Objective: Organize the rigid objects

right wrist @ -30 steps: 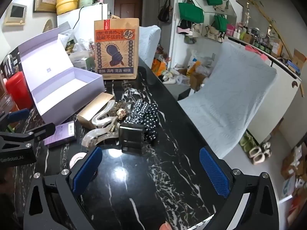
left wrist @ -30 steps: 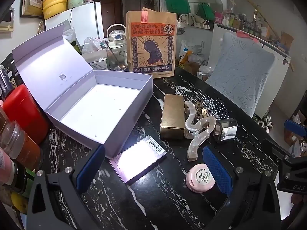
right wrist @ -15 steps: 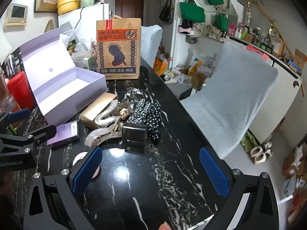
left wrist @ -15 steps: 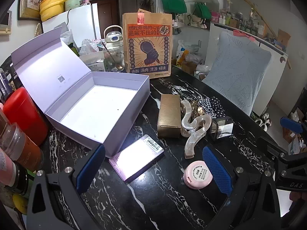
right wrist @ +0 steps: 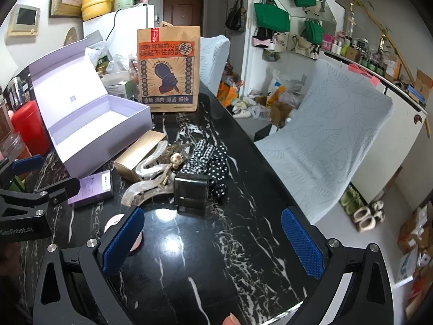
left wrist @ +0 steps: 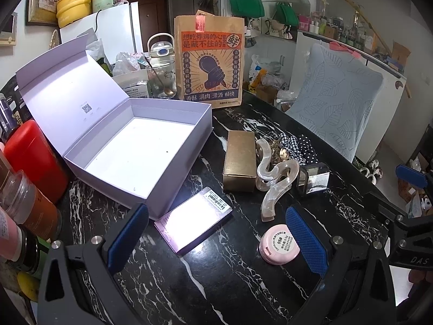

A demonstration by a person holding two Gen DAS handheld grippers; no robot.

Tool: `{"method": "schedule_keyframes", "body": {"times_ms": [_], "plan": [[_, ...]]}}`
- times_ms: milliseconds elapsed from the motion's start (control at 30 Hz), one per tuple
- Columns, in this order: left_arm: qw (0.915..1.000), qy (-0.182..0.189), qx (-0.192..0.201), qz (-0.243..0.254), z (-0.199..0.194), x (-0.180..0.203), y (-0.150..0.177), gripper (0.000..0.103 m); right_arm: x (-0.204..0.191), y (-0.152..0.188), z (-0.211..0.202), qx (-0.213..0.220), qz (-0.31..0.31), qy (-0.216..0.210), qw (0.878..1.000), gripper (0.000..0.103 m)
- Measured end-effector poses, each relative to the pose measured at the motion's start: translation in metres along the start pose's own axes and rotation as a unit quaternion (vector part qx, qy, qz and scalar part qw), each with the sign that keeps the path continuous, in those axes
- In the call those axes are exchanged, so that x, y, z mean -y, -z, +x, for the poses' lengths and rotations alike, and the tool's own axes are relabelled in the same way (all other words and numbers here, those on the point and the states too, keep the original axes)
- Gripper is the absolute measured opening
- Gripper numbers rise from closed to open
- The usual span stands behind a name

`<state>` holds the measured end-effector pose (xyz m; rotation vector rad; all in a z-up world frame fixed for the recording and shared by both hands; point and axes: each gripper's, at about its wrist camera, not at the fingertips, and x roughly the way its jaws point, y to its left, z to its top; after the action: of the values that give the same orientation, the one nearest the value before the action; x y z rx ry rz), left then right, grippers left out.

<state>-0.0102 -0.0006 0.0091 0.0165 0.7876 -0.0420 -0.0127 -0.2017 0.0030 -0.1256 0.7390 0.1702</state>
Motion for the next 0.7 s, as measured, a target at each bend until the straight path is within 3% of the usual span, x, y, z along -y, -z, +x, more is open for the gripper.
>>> {"method": "schedule_keyframes", "body": {"times_ms": [700], "plan": [[1.0000,0.005,-0.005,0.001,0.0009,-0.0032,-0.0014,0.103,0.0019,0.0000,0.0022,-0.007,0.008,0.002,1.000,0.103]]}}
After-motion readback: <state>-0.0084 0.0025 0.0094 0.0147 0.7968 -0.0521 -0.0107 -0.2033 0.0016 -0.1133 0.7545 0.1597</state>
